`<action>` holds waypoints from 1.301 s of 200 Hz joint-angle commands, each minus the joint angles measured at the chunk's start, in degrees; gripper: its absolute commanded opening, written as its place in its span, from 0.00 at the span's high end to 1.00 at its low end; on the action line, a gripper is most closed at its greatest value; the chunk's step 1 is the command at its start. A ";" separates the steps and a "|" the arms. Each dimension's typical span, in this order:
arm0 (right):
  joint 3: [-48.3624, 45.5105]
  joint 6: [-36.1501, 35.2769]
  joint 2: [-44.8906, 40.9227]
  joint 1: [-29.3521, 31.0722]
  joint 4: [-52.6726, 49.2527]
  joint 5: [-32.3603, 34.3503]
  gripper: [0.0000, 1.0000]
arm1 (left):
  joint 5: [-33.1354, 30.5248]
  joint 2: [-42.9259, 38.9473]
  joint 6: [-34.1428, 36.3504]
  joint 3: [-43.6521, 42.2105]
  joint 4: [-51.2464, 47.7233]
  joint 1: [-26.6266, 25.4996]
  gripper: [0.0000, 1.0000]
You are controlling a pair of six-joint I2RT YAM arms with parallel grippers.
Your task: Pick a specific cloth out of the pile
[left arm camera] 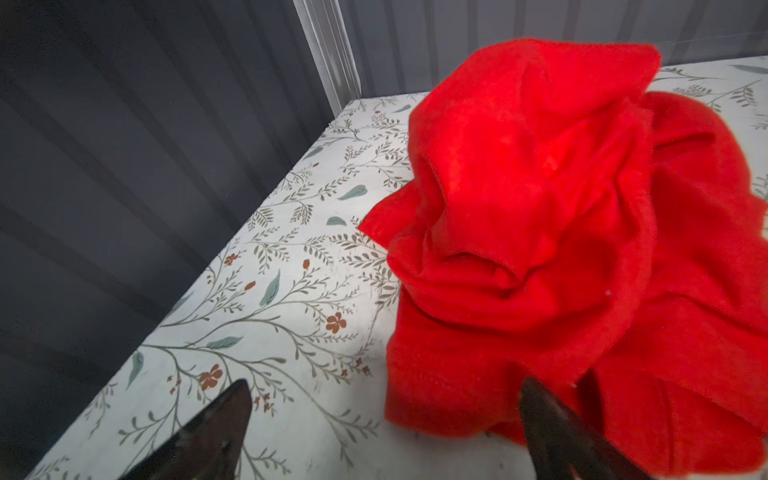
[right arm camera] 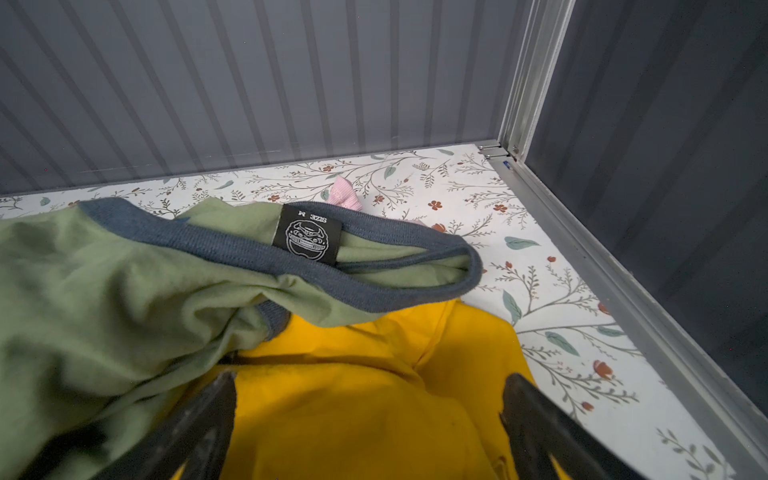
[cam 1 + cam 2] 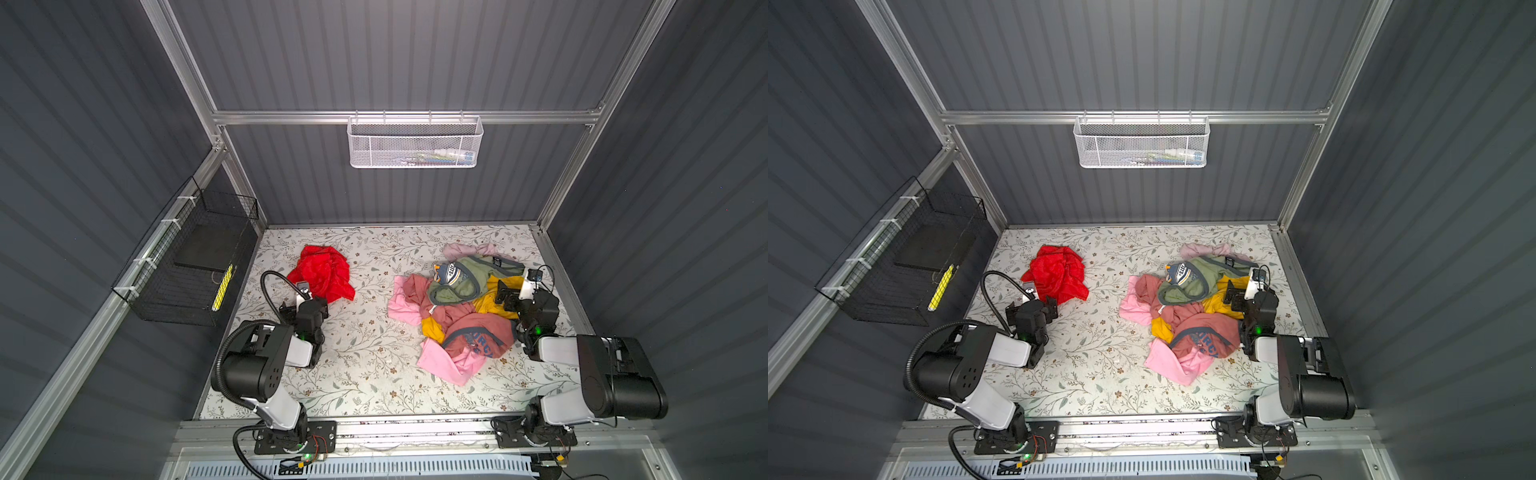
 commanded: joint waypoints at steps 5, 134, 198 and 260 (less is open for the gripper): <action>0.50 0.60 -0.38 -0.24 -0.33 -1.08 0.01 | 9.82 4.03 -0.92 0.49 11.26 2.31 0.01; 0.50 0.59 -0.34 -0.27 -0.37 -1.18 0.01 | 23.61 2.98 -2.20 8.38 -6.64 7.56 0.00; 0.43 0.59 -0.35 -0.30 -0.37 -1.15 0.01 | 27.72 3.22 -0.35 9.60 -8.70 7.56 0.00; 0.44 0.60 -0.31 -0.30 -0.37 -1.13 0.01 | 27.73 3.24 -0.35 9.60 -8.70 7.56 0.00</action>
